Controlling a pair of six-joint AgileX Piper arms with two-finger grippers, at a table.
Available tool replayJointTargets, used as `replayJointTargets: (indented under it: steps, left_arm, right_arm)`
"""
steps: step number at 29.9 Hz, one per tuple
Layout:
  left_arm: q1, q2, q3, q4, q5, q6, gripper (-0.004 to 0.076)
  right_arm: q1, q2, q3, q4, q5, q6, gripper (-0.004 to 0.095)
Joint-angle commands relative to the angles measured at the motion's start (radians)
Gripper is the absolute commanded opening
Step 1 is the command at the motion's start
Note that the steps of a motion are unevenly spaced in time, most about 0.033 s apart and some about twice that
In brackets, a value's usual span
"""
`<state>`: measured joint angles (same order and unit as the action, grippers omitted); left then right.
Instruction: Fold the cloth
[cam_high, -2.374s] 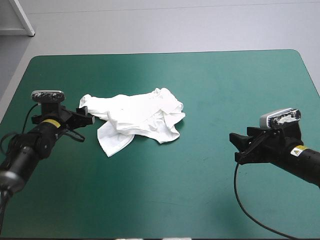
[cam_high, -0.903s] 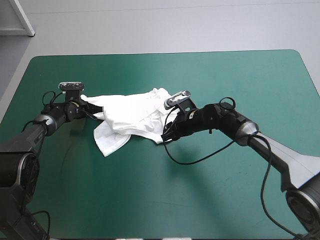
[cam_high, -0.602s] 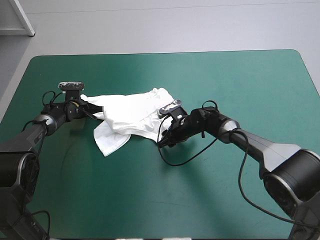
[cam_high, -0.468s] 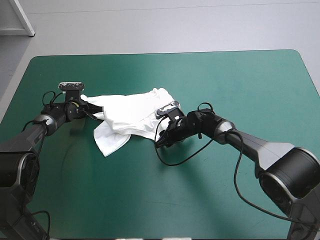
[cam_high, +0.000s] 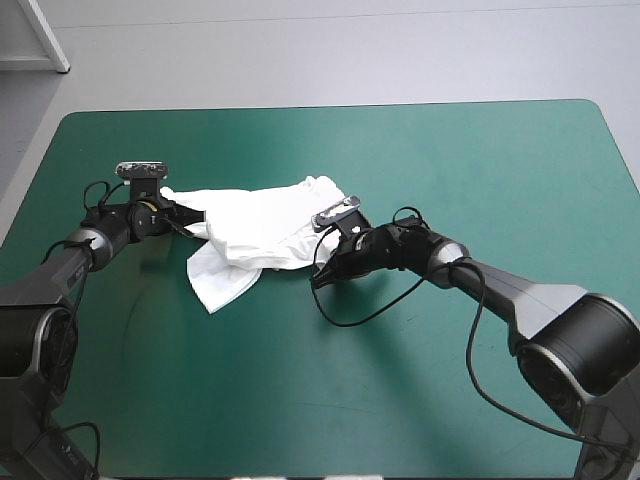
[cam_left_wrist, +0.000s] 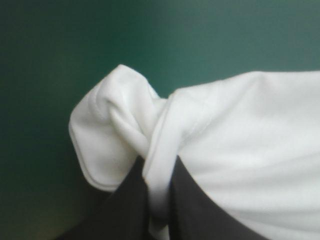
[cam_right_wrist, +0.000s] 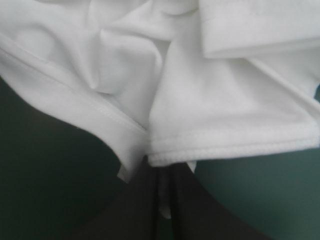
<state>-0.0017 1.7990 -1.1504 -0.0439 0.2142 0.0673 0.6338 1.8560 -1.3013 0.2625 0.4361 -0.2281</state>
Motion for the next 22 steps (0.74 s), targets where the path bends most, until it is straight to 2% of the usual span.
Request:
replayJointTargets:
  steps: [1, 4, 9, 12, 17, 22]
  left_arm:
    - [0.006, -0.125, -0.065, -0.002, -0.064, 0.003, 0.0022]
    - [0.006, -0.208, -0.112, -0.002, -0.042, 0.003, 0.0021]
    - [0.006, -0.34, -0.245, -0.002, 0.086, 0.026, 0.0021]
    - [0.006, -0.408, -0.348, -0.004, 0.164, 0.08, 0.0021]
    - [0.006, -0.493, -0.556, -0.002, 0.28, 0.113, 0.0021]
    - [0.006, -0.548, -0.762, -0.002, 0.379, 0.18, 0.0021]
  right_arm:
    - [0.0, -0.13, -0.058, -0.047, -0.047, 0.022, -0.0017]
    - [0.0, -0.205, -0.112, -0.123, -0.043, 0.049, -0.0017]
    - [0.0, -0.314, -0.237, -0.402, -0.015, 0.228, -0.0017]
    - [0.0, -0.36, -0.334, -0.564, 0.049, 0.301, -0.0017]
    - [0.0, -0.425, -0.511, -0.702, 0.188, 0.308, -0.0017]
    - [0.0, -0.493, -0.679, -0.783, 0.292, 0.293, -0.0017]
